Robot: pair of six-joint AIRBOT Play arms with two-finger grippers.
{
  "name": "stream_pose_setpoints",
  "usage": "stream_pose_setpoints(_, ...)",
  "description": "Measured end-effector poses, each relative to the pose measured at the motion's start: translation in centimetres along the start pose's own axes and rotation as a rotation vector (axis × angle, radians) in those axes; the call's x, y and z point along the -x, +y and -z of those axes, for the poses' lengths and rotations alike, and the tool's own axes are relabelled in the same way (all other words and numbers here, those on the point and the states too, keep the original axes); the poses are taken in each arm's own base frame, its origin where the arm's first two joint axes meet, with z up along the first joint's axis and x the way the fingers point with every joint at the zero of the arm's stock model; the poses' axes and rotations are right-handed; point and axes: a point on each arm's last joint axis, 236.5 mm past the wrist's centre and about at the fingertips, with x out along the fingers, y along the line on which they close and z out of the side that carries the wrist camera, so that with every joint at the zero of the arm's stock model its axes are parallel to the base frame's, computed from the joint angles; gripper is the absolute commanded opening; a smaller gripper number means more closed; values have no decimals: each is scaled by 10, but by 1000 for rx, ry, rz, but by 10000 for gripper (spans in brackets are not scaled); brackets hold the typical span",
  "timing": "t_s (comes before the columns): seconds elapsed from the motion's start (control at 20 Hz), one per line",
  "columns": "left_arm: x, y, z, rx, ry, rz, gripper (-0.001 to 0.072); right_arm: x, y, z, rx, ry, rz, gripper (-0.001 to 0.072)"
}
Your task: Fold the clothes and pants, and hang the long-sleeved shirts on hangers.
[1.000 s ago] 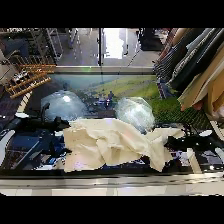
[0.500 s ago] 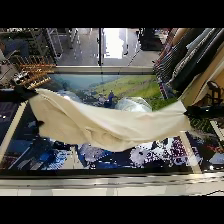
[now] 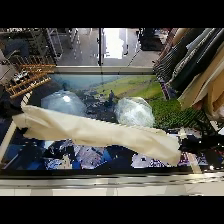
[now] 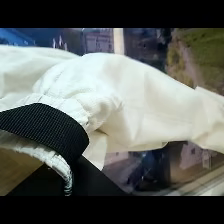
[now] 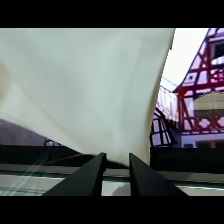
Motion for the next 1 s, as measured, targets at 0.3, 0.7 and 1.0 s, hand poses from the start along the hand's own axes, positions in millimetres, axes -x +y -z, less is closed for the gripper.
stream_pose_setpoints(0.3,-48,31,58,100,182,49,11,-11,-9,-39,-66,-187,6,443)
stream_pose_setpoints(0.7,-59,39,72,108,228,61,12,-45,-33,-88,-165,-205,-43,520)
stream_pose_setpoints(1.0,-59,39,72,107,229,62,12,-67,-37,-105,-183,-178,-102,373)
